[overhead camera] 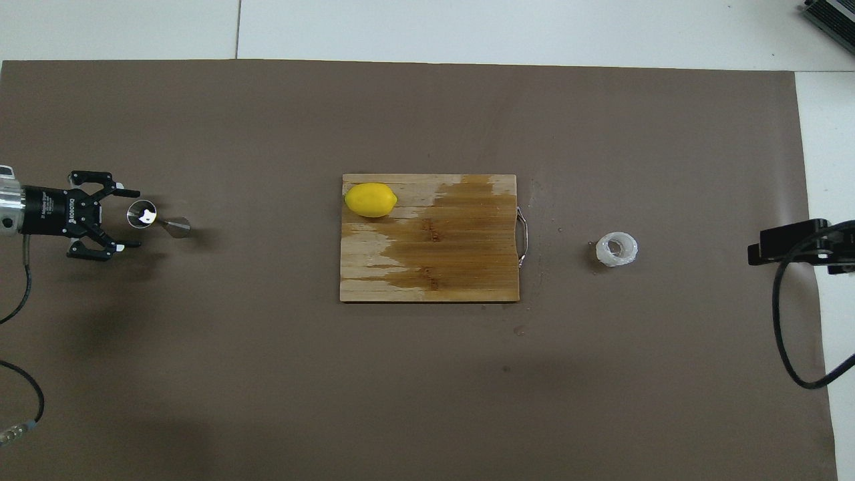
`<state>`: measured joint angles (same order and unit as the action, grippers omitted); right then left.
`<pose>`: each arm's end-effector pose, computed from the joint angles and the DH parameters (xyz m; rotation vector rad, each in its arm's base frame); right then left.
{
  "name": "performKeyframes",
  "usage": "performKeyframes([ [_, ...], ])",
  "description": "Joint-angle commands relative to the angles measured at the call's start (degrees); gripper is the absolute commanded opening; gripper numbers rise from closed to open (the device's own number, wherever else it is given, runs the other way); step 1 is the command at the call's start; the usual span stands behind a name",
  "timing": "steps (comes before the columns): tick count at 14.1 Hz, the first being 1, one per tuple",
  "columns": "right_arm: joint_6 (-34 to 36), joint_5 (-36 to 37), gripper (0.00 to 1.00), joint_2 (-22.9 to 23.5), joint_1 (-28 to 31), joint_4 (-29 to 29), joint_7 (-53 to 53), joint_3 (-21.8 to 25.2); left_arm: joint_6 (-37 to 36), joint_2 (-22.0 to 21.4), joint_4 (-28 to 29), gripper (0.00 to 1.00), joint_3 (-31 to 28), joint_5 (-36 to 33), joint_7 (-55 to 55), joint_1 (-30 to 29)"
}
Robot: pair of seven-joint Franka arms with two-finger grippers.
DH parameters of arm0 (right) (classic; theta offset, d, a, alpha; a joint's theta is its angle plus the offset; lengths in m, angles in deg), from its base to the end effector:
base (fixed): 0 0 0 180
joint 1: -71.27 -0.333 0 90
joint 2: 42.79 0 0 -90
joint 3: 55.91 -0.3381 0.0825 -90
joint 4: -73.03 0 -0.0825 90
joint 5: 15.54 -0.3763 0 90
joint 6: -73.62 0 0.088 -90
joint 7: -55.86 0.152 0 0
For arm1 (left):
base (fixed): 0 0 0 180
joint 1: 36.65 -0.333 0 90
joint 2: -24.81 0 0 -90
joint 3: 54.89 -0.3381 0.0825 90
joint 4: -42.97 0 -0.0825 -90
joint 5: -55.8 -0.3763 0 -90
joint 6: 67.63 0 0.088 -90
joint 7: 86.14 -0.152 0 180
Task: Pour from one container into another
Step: 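Lower the left gripper around the small metal cup and close it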
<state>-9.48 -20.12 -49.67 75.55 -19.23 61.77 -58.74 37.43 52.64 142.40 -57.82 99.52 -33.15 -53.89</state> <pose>0.4919 0.0021 0.6361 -3.0633 0.1854 0.0657 0.6167 0.1326 0.2830 1.7272 1.8334 -0.7082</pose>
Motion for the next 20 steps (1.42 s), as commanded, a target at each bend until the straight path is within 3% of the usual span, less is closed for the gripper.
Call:
performKeyframes([
  [1, 0.9, -1.0, 1.00, -0.5, 1.0, 0.0, 0.6, -0.6, -0.5, -3.4, 6.3, 1.00, -0.6, 4.1, -4.8, 0.4],
  [4, 0.9, -1.0, 1.00, -0.5, 1.0, 0.0, 0.6, -0.5, -0.1, -5.1, 9.9, 1.00, -0.6, 8.6, -5.4, 0.5],
  [14, 0.9, -1.0, 1.00, -0.5, 1.1, 0.0, 0.6, -0.5, 2.4, -5.7, 12.8, 1.00, -0.7, 15.3, -5.5, 1.9],
  [17, 0.9, -1.0, 1.00, -0.5, 1.0, 0.0, 0.6, -0.5, 3.0, -5.8, 13.0, 0.42, -0.7, 16.0, -5.4, 1.1],
  [18, 0.9, -1.0, 1.00, -0.5, 1.0, 0.0, 0.6, -0.5, 3.0, -5.8, 13.0, 0.16, -0.7, 16.4, -5.4, 0.5],
  [19, 0.9, -1.0, 1.00, -0.5, 1.1, 0.0, 0.6, -0.6, 2.9, -5.8, 12.9, 0.02, -0.7, 16.6, -5.4, 0.1],
  [20, 0.9, -1.0, 1.00, -0.5, 1.0, 0.0, 0.6, -0.6, 2.7, -5.9, 12.8, 0.00, -0.7, 17.4, -5.4, -0.2],
])
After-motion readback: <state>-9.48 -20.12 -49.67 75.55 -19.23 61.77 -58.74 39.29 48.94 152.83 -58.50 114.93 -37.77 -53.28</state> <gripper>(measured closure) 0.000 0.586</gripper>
